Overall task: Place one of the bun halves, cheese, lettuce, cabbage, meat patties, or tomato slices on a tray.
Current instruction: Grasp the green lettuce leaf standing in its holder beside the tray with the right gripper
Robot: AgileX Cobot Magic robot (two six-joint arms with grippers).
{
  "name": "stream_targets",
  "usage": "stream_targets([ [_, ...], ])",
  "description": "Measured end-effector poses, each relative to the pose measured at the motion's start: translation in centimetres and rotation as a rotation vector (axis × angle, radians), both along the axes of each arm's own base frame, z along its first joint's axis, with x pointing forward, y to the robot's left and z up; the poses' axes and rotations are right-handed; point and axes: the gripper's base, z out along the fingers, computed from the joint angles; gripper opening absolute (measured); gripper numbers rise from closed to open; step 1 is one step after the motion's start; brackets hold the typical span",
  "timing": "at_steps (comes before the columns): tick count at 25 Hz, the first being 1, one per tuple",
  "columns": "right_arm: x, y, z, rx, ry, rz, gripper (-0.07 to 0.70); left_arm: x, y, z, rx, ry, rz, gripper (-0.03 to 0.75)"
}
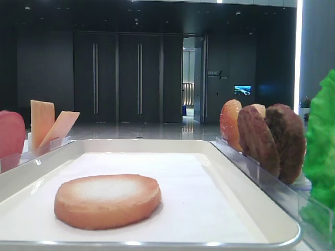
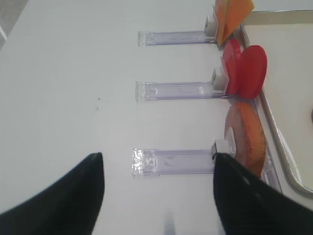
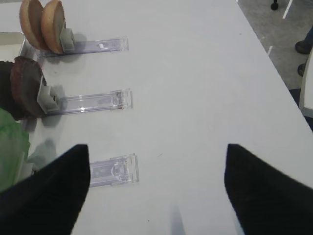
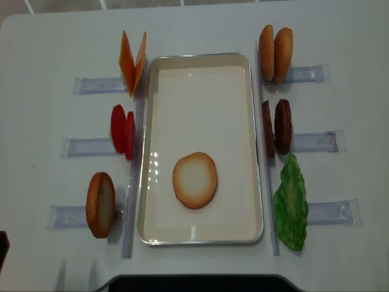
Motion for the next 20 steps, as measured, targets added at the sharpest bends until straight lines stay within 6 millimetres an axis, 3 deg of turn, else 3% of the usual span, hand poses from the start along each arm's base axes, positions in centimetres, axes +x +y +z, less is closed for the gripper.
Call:
stream_targets([
  [20, 0.24, 0.07, 0.02, 0.013, 0.015, 0.022, 0.538, 0.0, 0.0, 0.0, 0.0, 0.0, 0.0, 0.527],
])
